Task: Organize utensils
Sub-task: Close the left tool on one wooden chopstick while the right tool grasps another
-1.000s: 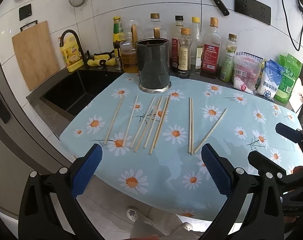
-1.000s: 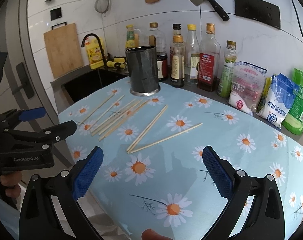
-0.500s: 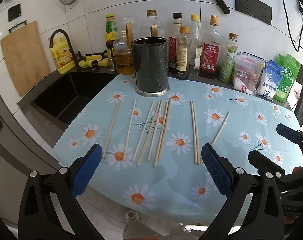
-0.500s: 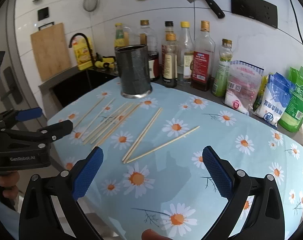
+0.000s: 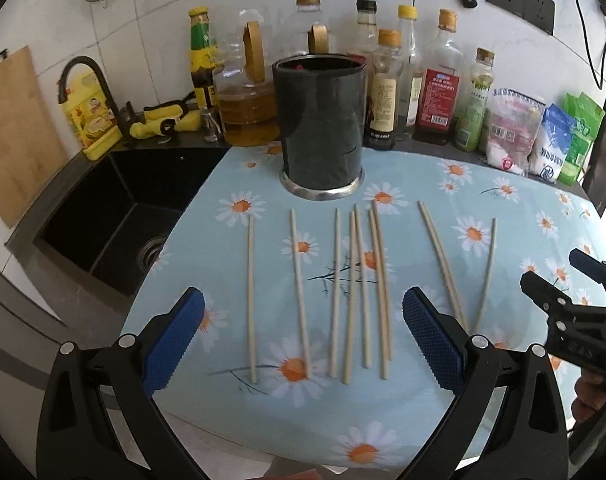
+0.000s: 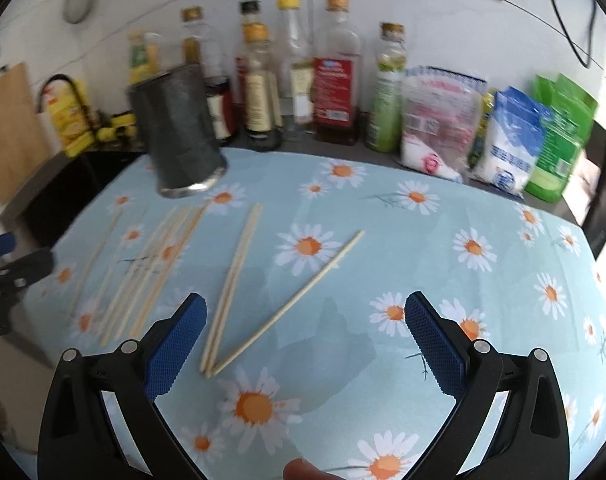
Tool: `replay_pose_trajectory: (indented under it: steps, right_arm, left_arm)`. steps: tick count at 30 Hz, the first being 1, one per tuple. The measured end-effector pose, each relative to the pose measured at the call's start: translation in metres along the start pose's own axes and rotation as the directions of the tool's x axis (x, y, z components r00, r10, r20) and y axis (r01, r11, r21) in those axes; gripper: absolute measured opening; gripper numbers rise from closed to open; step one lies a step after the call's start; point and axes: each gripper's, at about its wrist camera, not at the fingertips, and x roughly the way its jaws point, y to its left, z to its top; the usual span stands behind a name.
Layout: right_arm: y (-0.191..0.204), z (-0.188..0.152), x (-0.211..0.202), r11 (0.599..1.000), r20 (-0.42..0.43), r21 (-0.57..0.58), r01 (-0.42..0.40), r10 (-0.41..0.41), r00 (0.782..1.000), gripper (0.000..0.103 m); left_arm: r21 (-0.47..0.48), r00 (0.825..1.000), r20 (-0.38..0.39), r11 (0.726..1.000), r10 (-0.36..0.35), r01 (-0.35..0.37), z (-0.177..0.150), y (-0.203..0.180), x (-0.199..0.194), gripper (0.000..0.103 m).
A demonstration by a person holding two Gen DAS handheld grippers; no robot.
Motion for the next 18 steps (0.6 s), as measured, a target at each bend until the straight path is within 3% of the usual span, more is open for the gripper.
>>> replay_pose_trajectory:
  steps: [9, 18]
  right_arm:
    - [0.007, -0.01, 0.039, 0.981, -0.091, 0.078, 0.175, -0.168, 0.982, 0.095]
    - [0.008, 0.0, 0.063, 0.955, -0.156, 0.177, 0.24, -0.214, 0.964, 0.095]
  left_arm:
    - [0.04, 0.997, -0.063, 0.998, -0.037, 0.04, 0.003, 0.035, 0.045, 0.097]
    - [0.067, 0.982, -0.161, 0.991, -0.104, 0.116, 0.008, 0.06, 0.098, 0.097]
